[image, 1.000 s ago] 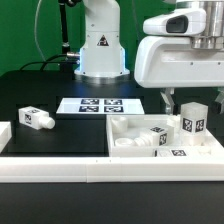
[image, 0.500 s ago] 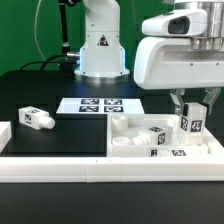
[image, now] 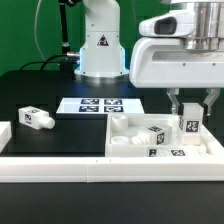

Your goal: Assemble one leg

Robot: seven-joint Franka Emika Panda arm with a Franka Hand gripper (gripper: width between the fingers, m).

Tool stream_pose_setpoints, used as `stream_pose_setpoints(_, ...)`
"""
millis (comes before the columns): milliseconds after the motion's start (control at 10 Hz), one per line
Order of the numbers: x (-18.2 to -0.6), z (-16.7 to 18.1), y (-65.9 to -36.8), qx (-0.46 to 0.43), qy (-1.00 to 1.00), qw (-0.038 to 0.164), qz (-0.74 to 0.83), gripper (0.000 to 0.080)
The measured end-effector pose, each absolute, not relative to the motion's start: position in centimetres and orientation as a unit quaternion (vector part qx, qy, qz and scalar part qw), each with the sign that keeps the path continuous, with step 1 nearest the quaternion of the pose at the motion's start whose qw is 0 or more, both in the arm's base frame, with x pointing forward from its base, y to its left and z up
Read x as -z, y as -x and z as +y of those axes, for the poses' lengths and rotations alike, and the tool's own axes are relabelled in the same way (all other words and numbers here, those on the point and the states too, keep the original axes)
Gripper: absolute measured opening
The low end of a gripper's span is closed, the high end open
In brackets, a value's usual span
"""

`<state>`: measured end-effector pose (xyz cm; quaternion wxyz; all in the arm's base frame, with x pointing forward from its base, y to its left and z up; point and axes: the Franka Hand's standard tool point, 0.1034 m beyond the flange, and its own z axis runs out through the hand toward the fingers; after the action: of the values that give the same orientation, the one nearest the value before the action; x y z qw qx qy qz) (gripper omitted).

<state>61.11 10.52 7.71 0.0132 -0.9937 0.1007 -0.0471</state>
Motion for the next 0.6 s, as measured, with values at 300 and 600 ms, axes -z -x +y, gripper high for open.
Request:
stream_pose_setpoints(300,-7.7,10.0,-61.0,0.041,0.968,0.021,0.248,0.0288)
stream_pose_setpoints(600,-7.7,8.8,-61.0,0.039,0.945,0.015,0.324,0.0289)
